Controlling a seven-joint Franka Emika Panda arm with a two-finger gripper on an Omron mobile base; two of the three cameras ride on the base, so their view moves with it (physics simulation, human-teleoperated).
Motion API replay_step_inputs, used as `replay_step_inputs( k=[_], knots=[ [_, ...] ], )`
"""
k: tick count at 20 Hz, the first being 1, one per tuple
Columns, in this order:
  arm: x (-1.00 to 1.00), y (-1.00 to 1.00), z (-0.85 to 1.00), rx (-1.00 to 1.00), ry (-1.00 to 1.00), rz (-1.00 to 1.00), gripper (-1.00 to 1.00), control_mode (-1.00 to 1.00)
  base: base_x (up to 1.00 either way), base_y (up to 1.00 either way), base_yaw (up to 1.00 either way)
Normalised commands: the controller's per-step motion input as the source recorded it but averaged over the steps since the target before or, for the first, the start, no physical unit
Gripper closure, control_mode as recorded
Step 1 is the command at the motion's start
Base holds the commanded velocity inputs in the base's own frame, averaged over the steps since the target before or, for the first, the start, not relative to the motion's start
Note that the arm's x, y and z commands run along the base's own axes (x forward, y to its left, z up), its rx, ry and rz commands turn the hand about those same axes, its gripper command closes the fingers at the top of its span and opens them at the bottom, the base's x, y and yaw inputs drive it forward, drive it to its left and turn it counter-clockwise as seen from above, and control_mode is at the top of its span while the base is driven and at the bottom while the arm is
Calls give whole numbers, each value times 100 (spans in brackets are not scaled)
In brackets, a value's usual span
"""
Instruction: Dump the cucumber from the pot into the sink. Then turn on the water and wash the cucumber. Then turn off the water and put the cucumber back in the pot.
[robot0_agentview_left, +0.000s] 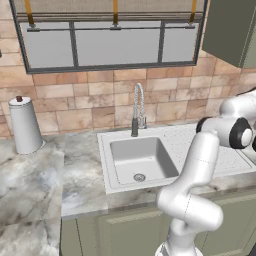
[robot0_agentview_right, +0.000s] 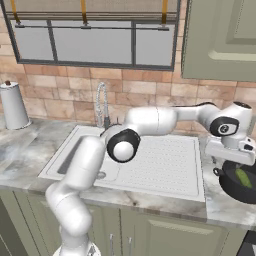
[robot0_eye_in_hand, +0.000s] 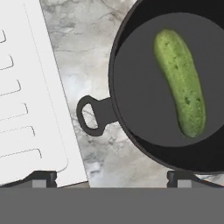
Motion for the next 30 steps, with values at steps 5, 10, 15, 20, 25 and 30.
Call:
replay_step_inputs(
  k=[5, 10, 15, 20, 25, 30],
  knots=[
    [14, 0, -53, 0, 0, 1, -100, -100, 0, 0, 0],
    [13, 0, -42, -3, 0, 2, -100, -100, 0, 0, 0],
    [15, 0, -27, -4, -1, 2, -100, -100, 0, 0, 0],
    [18, 0, -13, -4, -1, 3, -100, -100, 0, 0, 0],
    [19, 0, -2, -5, -2, 7, -100, -100, 0, 0, 0],
    [4, 0, -5, -3, 0, 11, -100, -100, 0, 0, 0]
  ],
)
